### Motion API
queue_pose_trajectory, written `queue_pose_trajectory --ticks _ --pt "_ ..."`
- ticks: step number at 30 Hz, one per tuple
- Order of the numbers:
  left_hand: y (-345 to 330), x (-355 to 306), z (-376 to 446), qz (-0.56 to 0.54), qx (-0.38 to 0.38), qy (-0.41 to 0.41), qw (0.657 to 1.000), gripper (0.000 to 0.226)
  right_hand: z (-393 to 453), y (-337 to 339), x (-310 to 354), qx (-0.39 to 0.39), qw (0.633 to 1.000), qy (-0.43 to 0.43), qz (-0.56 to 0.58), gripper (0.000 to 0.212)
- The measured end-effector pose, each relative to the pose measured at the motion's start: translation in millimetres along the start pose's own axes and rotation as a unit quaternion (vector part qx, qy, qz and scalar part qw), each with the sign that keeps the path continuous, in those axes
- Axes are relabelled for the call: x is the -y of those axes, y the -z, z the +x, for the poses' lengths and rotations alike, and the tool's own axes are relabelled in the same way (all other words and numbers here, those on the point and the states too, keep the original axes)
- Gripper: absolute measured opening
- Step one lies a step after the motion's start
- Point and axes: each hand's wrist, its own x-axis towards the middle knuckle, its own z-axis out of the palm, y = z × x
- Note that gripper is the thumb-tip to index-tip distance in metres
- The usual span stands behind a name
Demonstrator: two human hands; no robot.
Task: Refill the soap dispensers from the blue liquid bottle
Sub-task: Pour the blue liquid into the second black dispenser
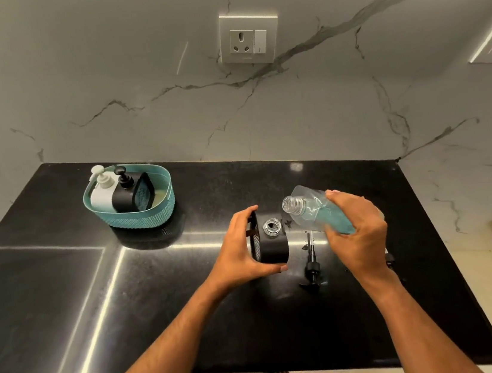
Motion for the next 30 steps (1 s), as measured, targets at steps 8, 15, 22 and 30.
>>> queue_pose_trajectory --ticks 8,15,22,30 --pt "-0.2 -9.2 -7.2 -0.005 -0.015 -0.016 1.000 0.125 -11.9 11.9 12.5 0.016 0.996 0.057 -0.070 0.064" --pt "-3.3 -15.4 -10.7 0.001 -0.013 -0.025 1.000 0.126 -13.2 19.5 10.9 0.029 0.992 0.072 -0.099 0.073" --pt "-4.2 -17.9 -13.8 -0.002 -0.007 -0.023 1.000 0.124 -11.8 25.3 13.3 0.042 0.989 0.085 -0.110 0.073" --pt "-3.5 -19.4 -14.5 0.001 -0.004 -0.023 1.000 0.124 -12.6 29.1 13.9 0.051 0.988 0.082 -0.118 0.071"
